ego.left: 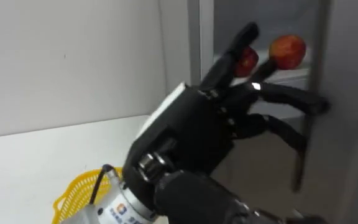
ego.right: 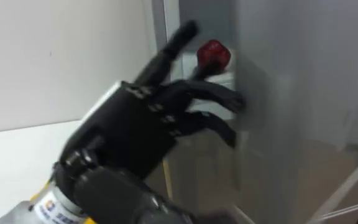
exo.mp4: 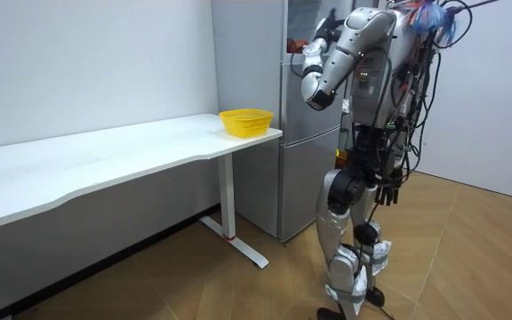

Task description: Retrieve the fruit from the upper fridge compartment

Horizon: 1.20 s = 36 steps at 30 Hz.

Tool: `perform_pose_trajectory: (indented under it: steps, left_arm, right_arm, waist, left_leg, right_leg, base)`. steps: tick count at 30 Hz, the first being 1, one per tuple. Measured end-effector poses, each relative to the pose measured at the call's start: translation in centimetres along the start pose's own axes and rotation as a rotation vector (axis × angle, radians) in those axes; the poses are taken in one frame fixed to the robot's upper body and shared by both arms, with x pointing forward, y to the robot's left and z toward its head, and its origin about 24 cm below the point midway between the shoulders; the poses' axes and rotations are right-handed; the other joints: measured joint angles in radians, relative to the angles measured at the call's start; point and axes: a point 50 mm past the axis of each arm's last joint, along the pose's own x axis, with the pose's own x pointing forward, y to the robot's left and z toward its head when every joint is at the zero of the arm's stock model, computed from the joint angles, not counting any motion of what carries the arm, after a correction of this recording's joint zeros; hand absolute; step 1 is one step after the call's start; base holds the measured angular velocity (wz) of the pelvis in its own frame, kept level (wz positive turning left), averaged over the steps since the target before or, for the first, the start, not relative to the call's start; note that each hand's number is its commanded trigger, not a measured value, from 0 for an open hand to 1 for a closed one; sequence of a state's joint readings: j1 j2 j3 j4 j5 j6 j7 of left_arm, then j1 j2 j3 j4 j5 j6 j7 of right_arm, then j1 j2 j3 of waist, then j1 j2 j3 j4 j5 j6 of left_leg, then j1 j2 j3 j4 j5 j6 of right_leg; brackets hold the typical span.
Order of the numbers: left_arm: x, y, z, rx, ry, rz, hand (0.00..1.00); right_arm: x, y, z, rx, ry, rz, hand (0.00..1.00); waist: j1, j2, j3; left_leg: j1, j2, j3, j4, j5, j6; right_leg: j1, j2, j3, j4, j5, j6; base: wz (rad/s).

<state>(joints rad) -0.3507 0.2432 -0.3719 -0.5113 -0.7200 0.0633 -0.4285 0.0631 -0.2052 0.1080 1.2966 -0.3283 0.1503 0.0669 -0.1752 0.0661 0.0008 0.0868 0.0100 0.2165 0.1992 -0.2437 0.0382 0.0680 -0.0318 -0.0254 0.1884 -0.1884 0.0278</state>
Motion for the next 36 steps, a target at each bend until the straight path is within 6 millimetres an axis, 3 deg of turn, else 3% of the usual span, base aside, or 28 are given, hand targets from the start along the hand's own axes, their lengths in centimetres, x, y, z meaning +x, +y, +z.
perform_pose_trajectory:
  steps: [8,15,29,36]
  left_arm:
    - [0.4,-1.2,-0.6,-0.053,0.020,-0.130,0.00]
    - [0.4,-1.4,-0.6,-0.055,0.019,-0.174,0.00]
    - [0.4,-1.5,-0.6,-0.056,0.017,-0.190,0.00]
    - [0.4,-1.3,-0.5,-0.045,0.013,-0.176,0.00]
  right_arm:
    - [0.0,-0.7,0.0,0.057,-0.018,-0.010,0.00]
    - [0.0,-0.8,0.0,0.081,-0.021,-0.015,0.00]
    - [0.0,-0.8,0.0,0.079,-0.029,-0.033,0.00]
    - [0.0,-0.8,-0.2,0.092,-0.041,-0.038,0.00]
  waist:
    - [-0.022,0.002,-0.0002]
    - [-0.027,-0.026,0.0002]
    - [-0.027,-0.018,-0.0050]
    - [-0.007,-0.010,-0.0044]
  left_leg:
    - [0.013,0.005,0.023,-0.006,0.000,-0.001]
    - [0.012,0.009,0.033,-0.004,0.000,-0.002]
    - [0.013,0.012,0.035,-0.001,0.000,-0.003]
    - [0.022,0.013,0.036,-0.003,0.001,-0.004]
  right_leg:
    - [-0.011,0.007,0.026,0.004,0.000,-0.001]
    - [-0.018,0.013,0.041,0.015,0.001,-0.003]
    - [-0.017,0.016,0.046,0.015,0.002,-0.004]
    - [-0.014,0.017,0.047,0.015,0.003,-0.006]
  base:
    - [-0.12]
    - [-0.05]
    - [0.00]
    - [-0.01]
